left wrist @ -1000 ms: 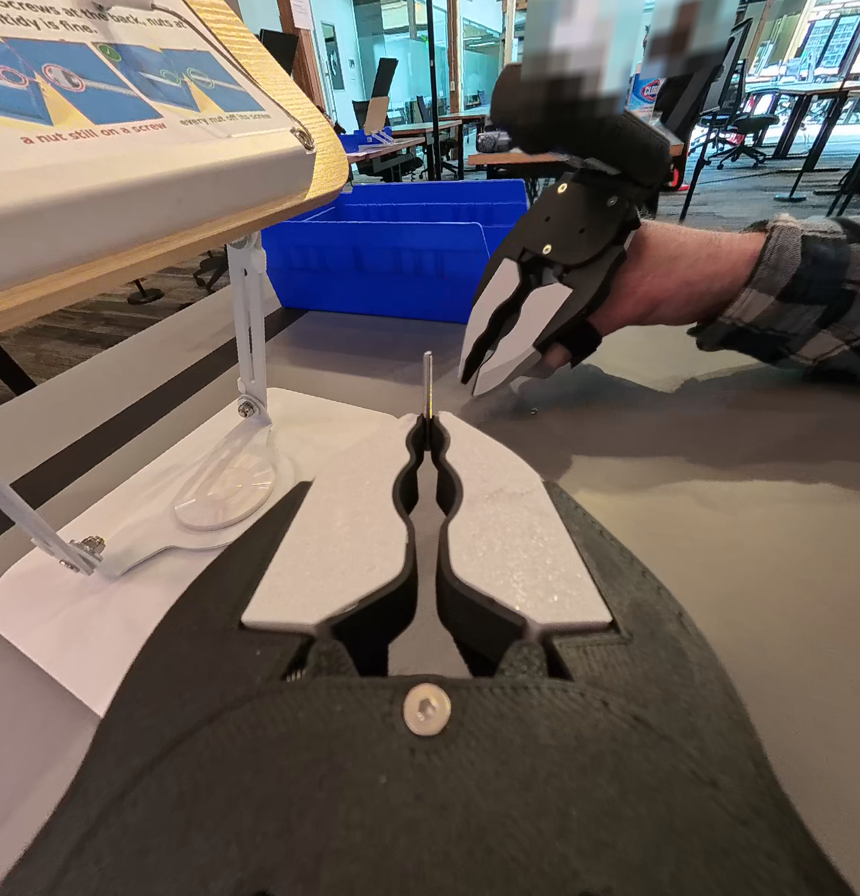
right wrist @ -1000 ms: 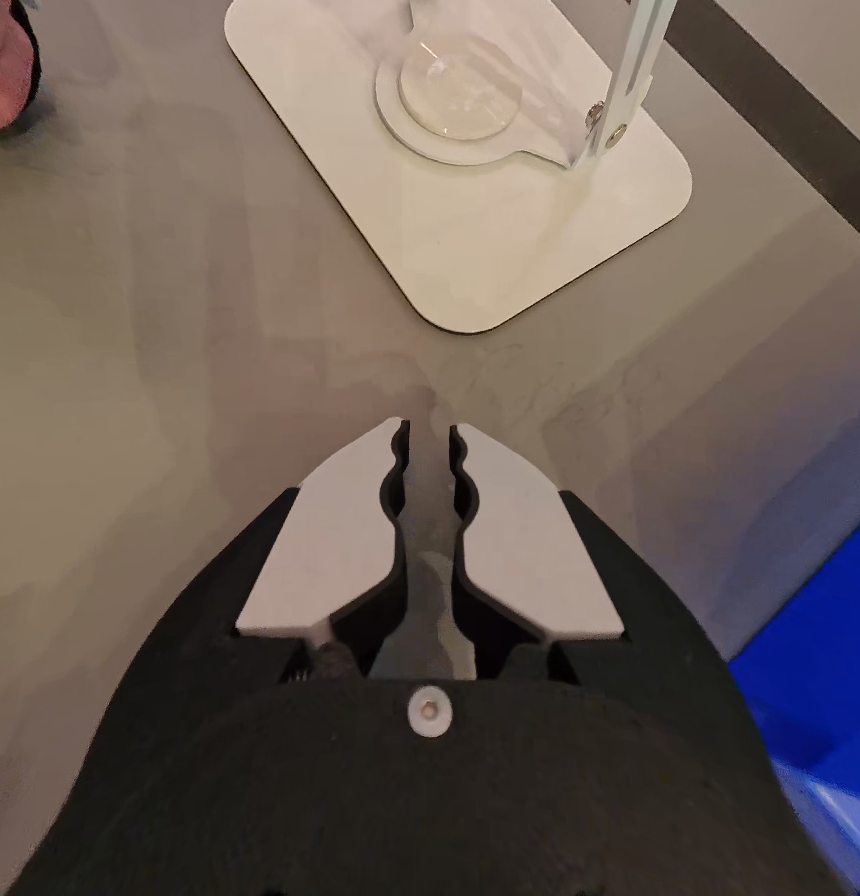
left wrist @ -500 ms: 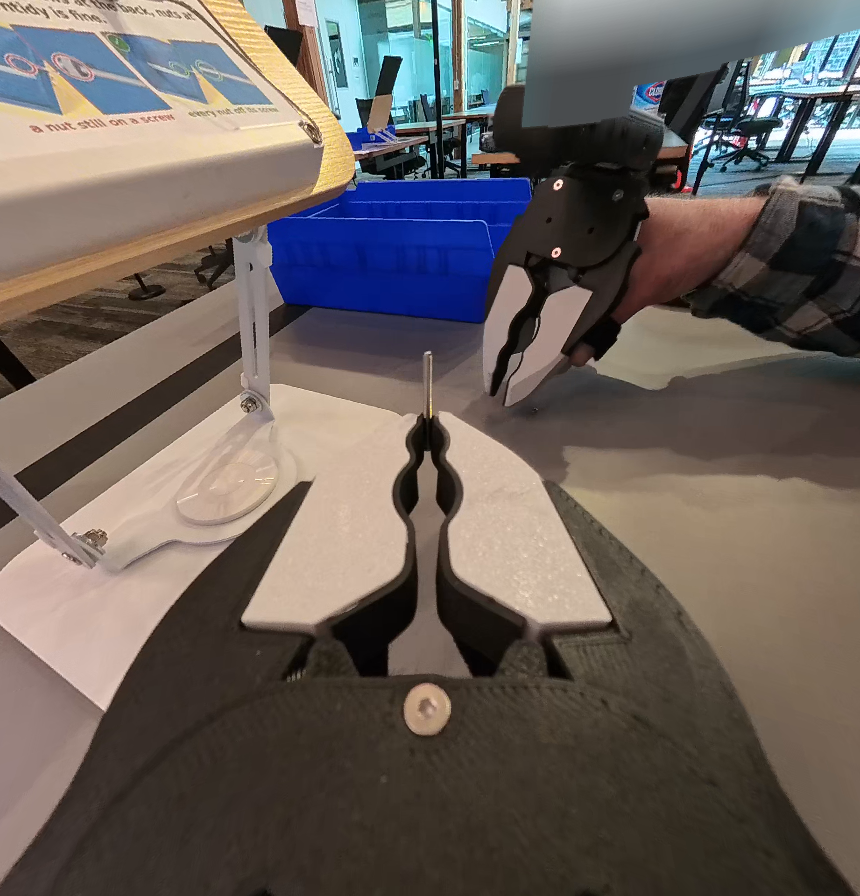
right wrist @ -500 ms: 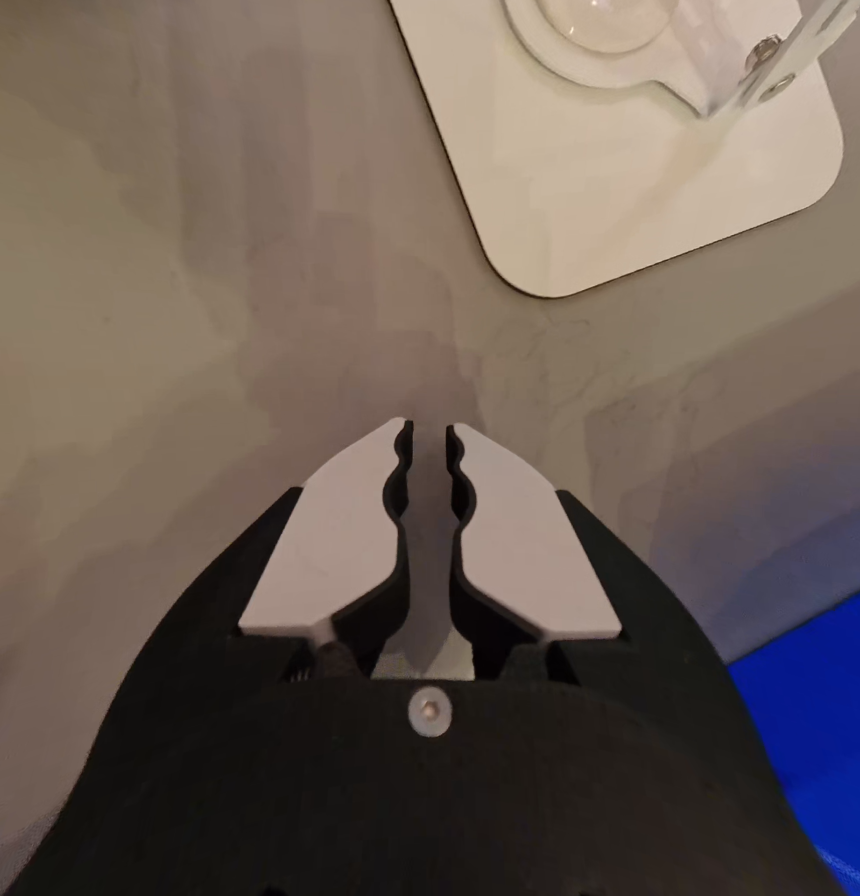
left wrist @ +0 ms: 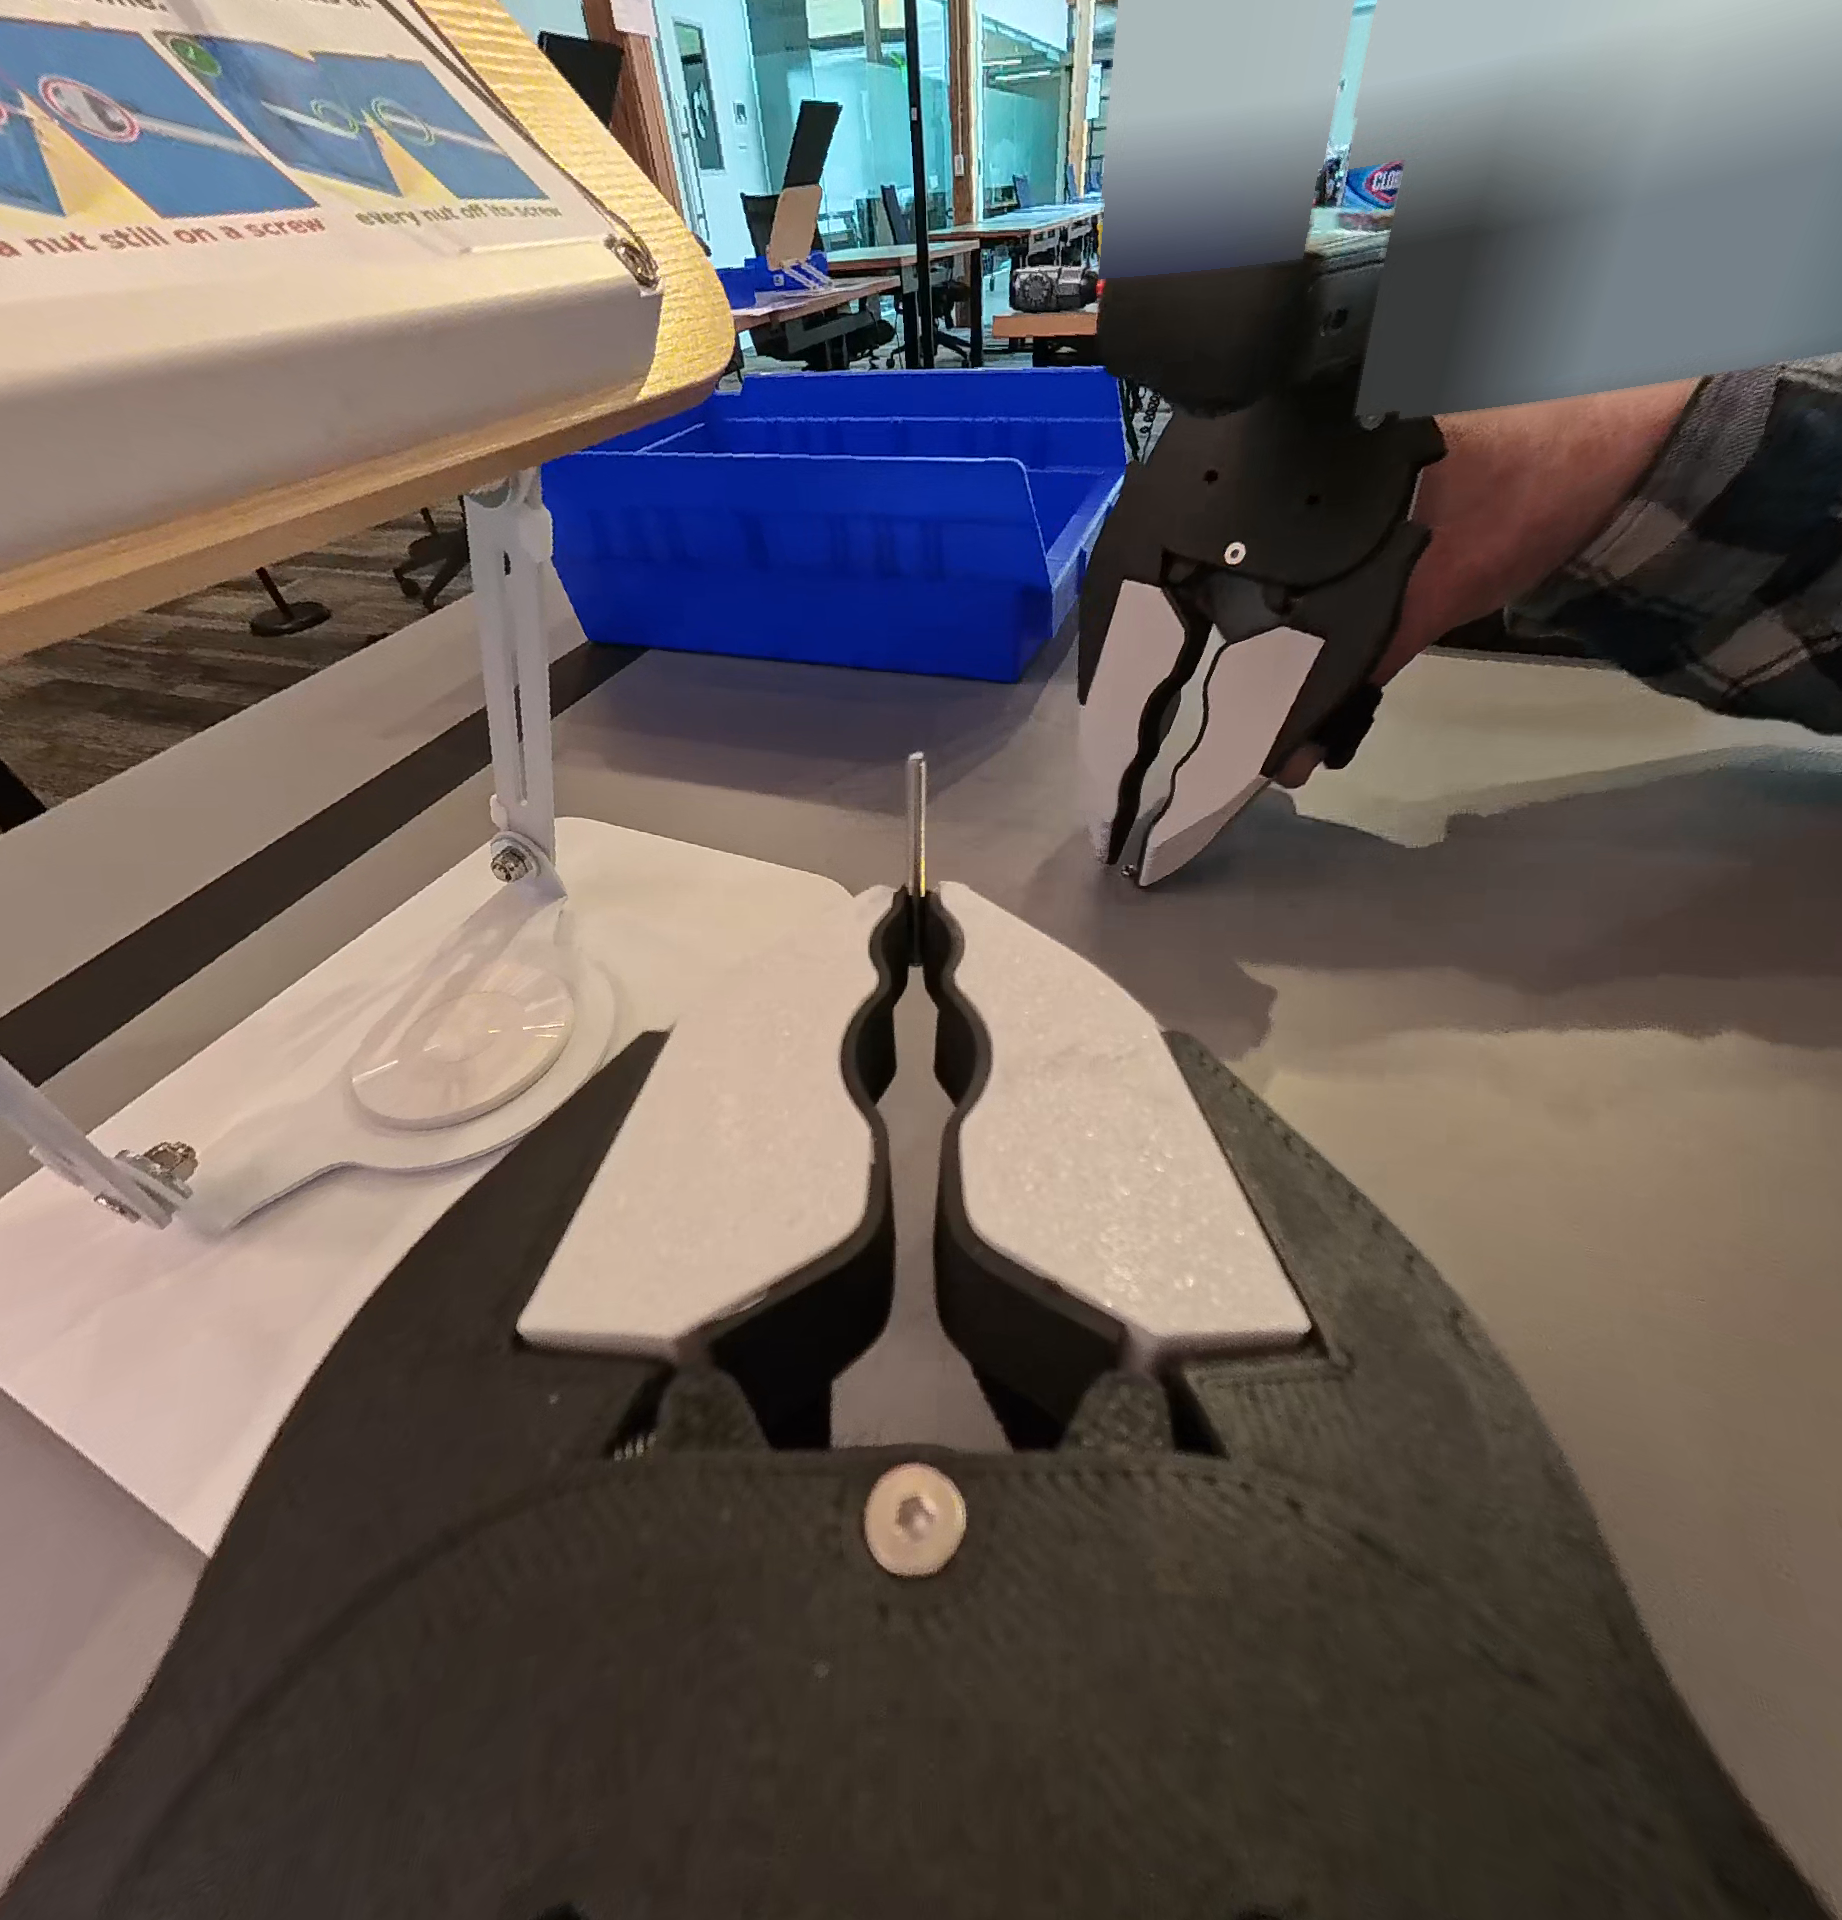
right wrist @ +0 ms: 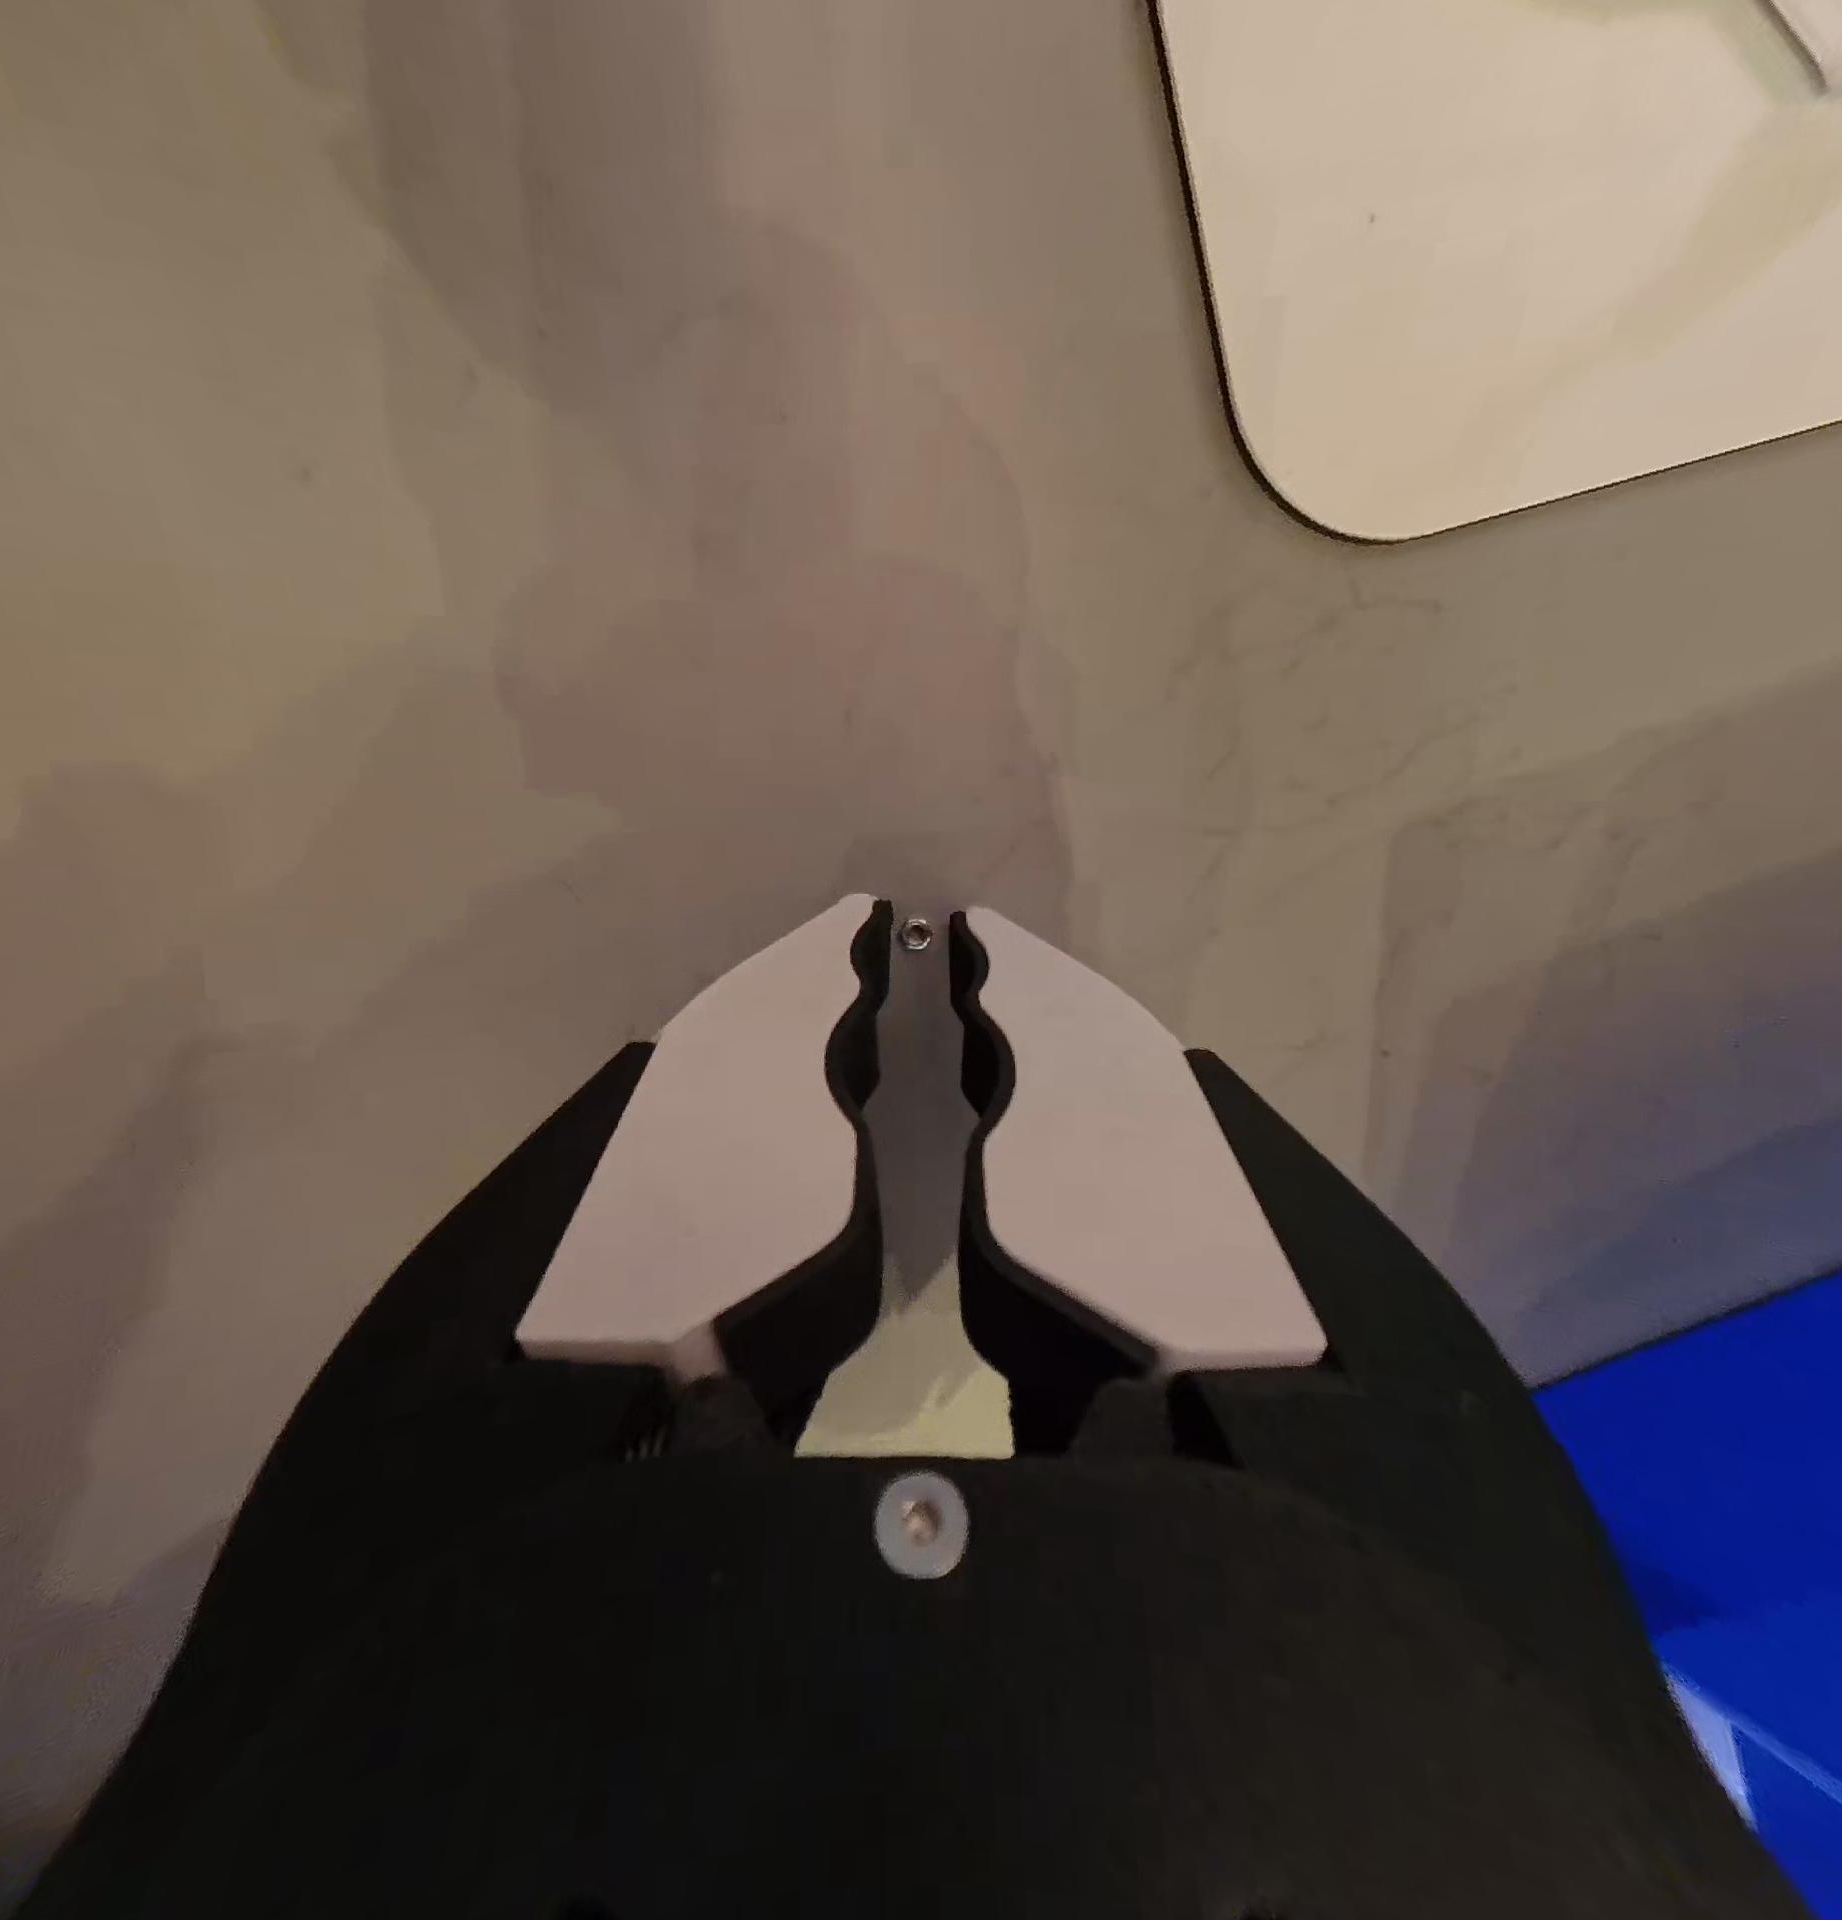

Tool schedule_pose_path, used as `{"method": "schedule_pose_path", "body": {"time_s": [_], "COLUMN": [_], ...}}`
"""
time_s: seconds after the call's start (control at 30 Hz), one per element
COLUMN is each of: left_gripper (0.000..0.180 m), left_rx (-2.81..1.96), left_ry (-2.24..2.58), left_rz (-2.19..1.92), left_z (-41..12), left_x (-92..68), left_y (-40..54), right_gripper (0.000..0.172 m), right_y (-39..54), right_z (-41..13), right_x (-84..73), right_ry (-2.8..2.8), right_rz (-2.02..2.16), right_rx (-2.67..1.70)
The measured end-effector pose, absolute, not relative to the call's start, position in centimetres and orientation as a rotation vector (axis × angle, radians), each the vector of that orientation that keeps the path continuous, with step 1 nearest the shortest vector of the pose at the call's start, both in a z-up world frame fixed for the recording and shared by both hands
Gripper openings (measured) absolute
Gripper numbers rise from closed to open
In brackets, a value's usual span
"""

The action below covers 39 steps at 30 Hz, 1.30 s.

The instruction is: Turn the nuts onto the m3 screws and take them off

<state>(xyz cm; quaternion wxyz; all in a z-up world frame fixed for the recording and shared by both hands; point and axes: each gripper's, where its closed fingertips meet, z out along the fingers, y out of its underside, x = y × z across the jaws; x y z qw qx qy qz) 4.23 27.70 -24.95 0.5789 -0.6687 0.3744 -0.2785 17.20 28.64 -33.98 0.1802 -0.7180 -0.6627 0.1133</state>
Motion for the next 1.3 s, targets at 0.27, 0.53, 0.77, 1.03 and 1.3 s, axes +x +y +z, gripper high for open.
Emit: {"method": "schedule_pose_path", "body": {"time_s": [0.27, 0.53, 0.77, 1.03, 1.3], "left_gripper": [0.001, 0.001, 0.001, 0.001, 0.001], "left_rx": [-1.566, -1.565, -1.565, -1.564, -1.548], "left_ry": [0.882, 0.885, 0.897, 0.961, 1.078], "left_rz": [-0.657, -0.657, -0.654, -0.625, -0.565], "left_z": [-25.0, -25.0, -25.2, -25.7, -26.5], "left_x": [4.4, 4.5, 4.6, 5.4, 6.8], "left_y": [27.6, 27.5, 27.4, 26.9, 25.7], "right_gripper": [0.008, 0.006, 0.006, 0.005, 0.005], "right_y": [28.3, 28.3, 28.1, 27.1, 24.6], "right_z": [-34.0, -34.1, -34.1, -31.2, -23.9], "right_x": [17.3, 17.3, 17.3, 15.3, 9.4], "right_ry": [-1.823, -1.803, -1.779, -1.779, -1.810], "right_rz": [0.405, 0.424, 0.443, 0.553, 0.764], "right_rx": [-2.093, -2.081, -2.061, -1.937, -1.631]}}
